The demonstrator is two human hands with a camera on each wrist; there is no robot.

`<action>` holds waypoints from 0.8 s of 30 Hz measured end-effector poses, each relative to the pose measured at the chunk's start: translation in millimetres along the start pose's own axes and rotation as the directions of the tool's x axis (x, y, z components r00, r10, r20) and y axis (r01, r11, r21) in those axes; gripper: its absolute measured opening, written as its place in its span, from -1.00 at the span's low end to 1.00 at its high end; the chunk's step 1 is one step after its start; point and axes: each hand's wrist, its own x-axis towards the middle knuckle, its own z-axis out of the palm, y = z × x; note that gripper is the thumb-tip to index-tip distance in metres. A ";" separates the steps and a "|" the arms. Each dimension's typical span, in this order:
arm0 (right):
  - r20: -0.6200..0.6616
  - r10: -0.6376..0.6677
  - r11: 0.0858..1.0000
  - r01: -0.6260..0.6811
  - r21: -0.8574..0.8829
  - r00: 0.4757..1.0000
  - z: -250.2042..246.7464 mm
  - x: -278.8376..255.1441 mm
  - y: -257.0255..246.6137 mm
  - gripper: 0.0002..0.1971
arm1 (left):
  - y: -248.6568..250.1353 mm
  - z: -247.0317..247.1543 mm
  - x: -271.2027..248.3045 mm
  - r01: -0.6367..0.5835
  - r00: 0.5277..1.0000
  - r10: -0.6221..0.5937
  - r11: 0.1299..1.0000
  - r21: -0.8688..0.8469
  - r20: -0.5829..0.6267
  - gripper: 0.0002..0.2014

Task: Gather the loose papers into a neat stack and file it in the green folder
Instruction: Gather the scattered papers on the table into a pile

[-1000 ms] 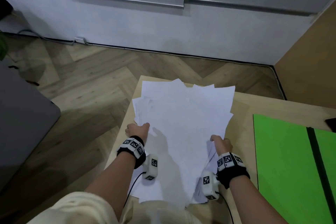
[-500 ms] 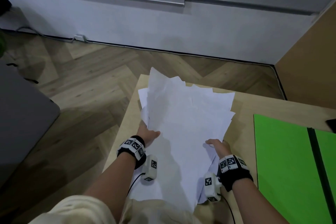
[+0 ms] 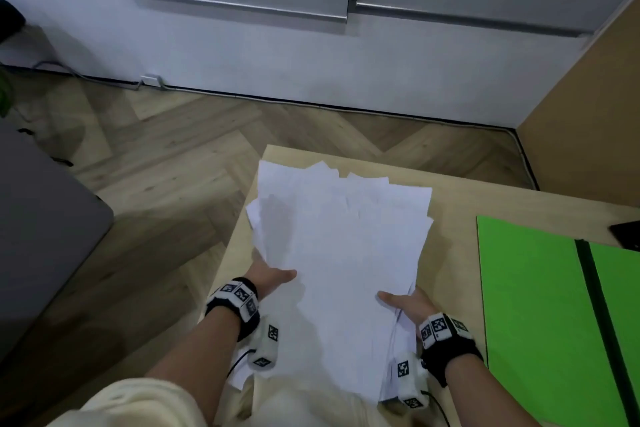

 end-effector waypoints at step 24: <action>-0.025 -0.007 0.998 0.009 0.063 1.000 9.7 -34.2 -8.0 -0.30 | 30.4 3.9 -26.8 -0.136 0.989 0.145 0.975 0.173 -0.036 -0.62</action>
